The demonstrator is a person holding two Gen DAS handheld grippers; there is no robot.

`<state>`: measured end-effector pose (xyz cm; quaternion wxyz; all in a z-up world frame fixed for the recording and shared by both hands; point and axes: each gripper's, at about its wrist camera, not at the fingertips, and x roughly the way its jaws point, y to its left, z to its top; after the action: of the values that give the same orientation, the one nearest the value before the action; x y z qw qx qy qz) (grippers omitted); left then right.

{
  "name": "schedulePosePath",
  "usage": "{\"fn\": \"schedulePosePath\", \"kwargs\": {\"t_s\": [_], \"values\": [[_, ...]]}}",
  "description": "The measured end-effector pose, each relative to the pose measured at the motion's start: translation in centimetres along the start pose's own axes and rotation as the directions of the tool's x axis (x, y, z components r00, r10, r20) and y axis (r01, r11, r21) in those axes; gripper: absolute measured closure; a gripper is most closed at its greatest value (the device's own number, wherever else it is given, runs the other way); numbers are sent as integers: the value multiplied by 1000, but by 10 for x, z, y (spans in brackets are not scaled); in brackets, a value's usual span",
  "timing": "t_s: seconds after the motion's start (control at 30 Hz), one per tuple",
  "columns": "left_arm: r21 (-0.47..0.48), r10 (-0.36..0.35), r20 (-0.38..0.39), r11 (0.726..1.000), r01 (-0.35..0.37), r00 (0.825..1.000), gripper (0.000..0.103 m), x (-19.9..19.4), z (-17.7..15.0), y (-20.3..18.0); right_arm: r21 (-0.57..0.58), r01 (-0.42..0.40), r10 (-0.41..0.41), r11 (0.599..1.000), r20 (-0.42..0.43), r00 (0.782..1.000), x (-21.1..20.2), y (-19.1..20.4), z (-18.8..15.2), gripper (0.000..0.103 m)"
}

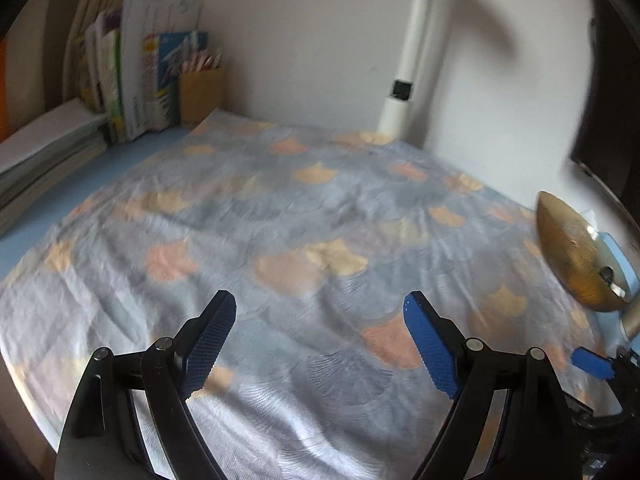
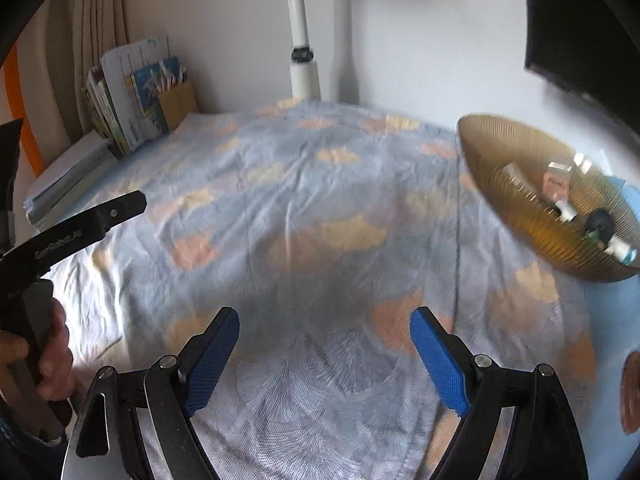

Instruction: Organize rigid objects

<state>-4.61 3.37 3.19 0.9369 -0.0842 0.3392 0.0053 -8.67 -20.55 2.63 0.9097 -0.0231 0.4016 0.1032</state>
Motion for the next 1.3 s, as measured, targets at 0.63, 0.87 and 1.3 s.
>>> {"fn": "schedulePosePath", "kwargs": {"t_s": [0.63, 0.87, 1.3], "values": [[-3, 33, -18, 999, -33, 999, 15, 4, -2, -1, 89, -67, 71, 994, -49, 996, 8, -18, 1, 16], [6, 35, -28, 999, -35, 999, 15, 6, -3, -2, 110, -69, 77, 991, -65, 995, 12, -24, 1, 16], [15, 36, -29, 999, -35, 999, 15, 7, -2, -3, 103, -69, 76, 992, -65, 995, 12, -25, 2, 16]]}}
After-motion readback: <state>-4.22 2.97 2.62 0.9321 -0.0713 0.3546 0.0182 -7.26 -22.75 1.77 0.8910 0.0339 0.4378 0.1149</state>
